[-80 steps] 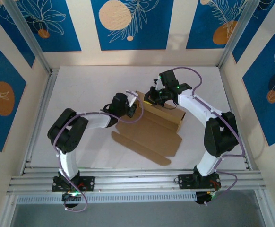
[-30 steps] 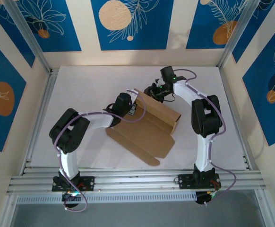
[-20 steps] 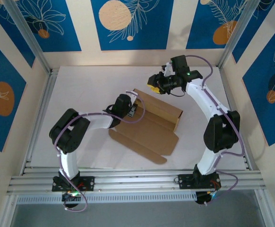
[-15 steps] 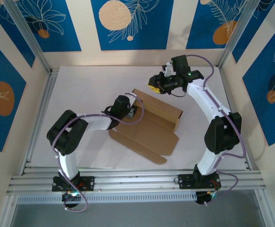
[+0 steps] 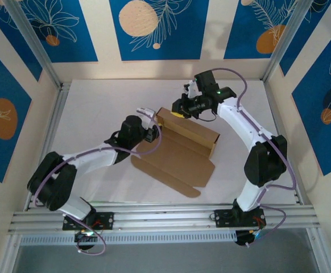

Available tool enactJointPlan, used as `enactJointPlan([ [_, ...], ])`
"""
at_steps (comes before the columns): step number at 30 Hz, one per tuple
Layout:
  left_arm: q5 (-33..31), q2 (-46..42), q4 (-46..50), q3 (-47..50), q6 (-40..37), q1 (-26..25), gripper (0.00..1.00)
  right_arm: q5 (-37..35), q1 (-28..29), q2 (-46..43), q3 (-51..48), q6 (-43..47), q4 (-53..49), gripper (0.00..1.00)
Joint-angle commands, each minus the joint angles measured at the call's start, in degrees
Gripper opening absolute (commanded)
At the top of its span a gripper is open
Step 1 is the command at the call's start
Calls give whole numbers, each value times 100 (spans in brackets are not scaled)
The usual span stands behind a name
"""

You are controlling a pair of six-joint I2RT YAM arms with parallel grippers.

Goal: Fold the paper box

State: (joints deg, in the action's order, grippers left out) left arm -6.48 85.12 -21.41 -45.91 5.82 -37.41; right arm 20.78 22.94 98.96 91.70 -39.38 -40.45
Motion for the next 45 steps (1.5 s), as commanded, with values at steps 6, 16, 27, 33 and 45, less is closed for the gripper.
enactJointPlan([
  [6, -5, -975, 524, 147, 903, 371, 66, -531, 79, 456, -248, 377, -342, 14],
  [16, -350, -654, 1253, -239, 991, 637, 64, -38, 21, 300, -253, 469, -252, 15],
  [27, -177, -144, 1071, -328, 1133, 678, 61, 584, -356, 85, 103, 394, -311, 26],
  [33, -567, -509, 1521, -278, 1502, 704, 62, -340, -59, 187, 335, 917, -847, 25],
  [45, -536, -1835, 2909, -640, 1685, 778, 63, 18, -814, 709, -65, 714, -542, 20],
])
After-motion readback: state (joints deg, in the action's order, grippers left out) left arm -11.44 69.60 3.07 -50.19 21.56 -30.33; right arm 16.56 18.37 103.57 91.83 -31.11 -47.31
